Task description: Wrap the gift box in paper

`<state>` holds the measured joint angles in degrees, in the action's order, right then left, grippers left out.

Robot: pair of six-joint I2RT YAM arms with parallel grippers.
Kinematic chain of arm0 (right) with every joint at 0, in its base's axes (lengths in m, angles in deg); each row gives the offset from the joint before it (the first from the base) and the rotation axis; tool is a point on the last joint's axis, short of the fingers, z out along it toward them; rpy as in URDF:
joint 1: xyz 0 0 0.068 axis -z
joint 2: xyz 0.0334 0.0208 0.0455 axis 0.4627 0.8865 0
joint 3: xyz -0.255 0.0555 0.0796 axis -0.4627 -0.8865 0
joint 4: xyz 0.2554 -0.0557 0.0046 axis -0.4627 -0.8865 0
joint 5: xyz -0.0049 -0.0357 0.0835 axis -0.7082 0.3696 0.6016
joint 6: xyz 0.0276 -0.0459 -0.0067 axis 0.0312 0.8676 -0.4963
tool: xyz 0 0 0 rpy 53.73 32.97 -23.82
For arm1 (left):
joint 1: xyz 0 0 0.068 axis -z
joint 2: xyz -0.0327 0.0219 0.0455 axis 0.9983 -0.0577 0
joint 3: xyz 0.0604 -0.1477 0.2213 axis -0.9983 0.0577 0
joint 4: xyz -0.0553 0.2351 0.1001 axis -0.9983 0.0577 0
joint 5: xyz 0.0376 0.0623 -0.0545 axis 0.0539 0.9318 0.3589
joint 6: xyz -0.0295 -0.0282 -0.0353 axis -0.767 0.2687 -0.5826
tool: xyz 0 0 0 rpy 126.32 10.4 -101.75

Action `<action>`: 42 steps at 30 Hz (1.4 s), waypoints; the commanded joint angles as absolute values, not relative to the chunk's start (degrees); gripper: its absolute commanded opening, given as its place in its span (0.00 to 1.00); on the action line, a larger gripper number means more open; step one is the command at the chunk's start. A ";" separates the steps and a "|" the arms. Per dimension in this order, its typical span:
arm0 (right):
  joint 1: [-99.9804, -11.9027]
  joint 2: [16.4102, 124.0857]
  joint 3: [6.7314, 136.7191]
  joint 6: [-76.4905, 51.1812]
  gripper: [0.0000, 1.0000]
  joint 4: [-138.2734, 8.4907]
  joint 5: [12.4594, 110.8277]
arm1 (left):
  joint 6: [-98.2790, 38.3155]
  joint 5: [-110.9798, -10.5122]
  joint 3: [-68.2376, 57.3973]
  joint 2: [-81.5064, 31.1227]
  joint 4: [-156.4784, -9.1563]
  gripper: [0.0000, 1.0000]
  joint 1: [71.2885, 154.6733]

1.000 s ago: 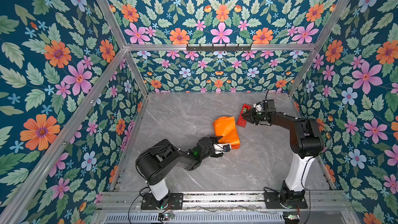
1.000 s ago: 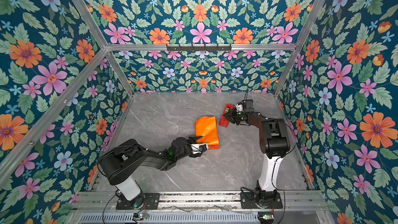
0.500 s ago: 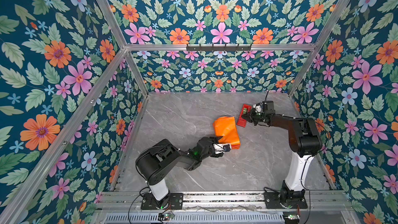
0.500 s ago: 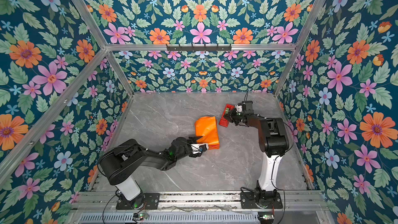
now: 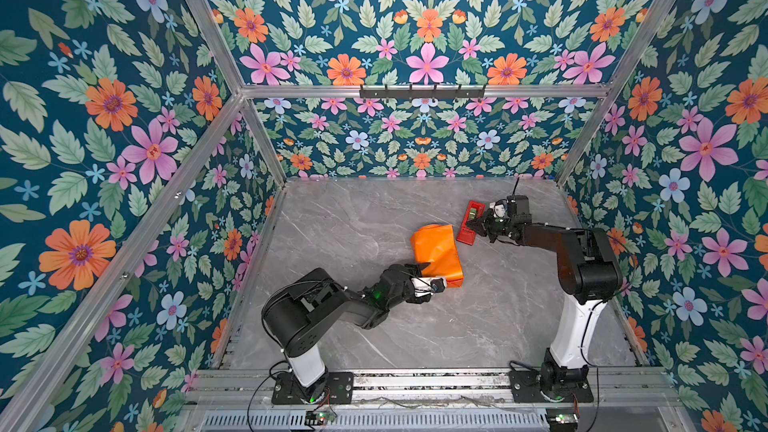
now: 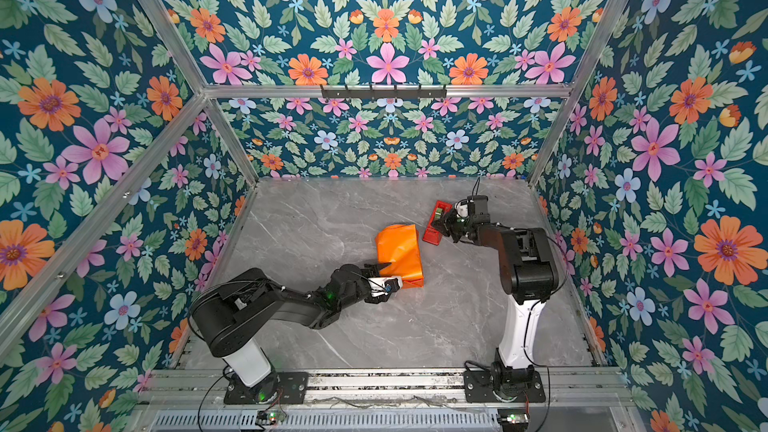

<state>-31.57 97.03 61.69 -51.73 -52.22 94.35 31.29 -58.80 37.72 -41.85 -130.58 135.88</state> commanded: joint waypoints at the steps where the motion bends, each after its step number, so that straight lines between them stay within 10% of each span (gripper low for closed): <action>1: -31.61 95.77 61.28 -53.58 0.00 -48.09 95.90 | 30.13 -59.28 37.84 -42.28 -123.46 0.71 135.86; 42: -36.08 89.94 43.29 -57.62 0.00 -37.08 92.56 | 29.62 -59.20 37.40 -42.10 -122.76 0.70 135.87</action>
